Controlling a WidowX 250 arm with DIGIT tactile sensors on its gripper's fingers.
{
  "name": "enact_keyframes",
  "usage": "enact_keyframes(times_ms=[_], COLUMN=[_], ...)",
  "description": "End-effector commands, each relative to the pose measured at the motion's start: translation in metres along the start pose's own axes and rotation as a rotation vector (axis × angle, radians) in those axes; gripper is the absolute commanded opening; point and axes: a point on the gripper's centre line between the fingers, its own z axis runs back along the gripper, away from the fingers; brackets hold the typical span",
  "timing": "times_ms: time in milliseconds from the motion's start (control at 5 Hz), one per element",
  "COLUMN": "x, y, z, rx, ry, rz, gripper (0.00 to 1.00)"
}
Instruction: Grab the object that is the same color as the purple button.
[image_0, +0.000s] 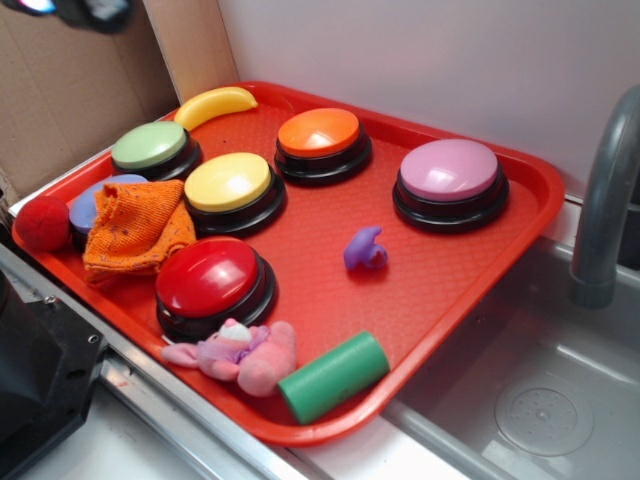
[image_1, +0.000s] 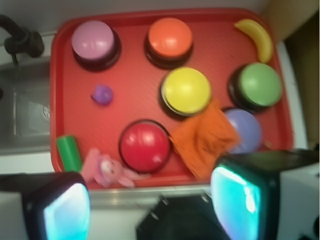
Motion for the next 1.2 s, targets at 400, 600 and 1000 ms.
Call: enact_keyframes(times_ms=[400,600,1000], x=[0.057,0.068,0.068], y=[-0.044,-0.041,-0.046], z=[-0.116,-0.136,-0.183], rx=[0.052,0.069,0.080], ry=[-0.046,-0.016,0.051], rz=[0.131,0.102,0.060], gripper=[1.00,1.00,1.00])
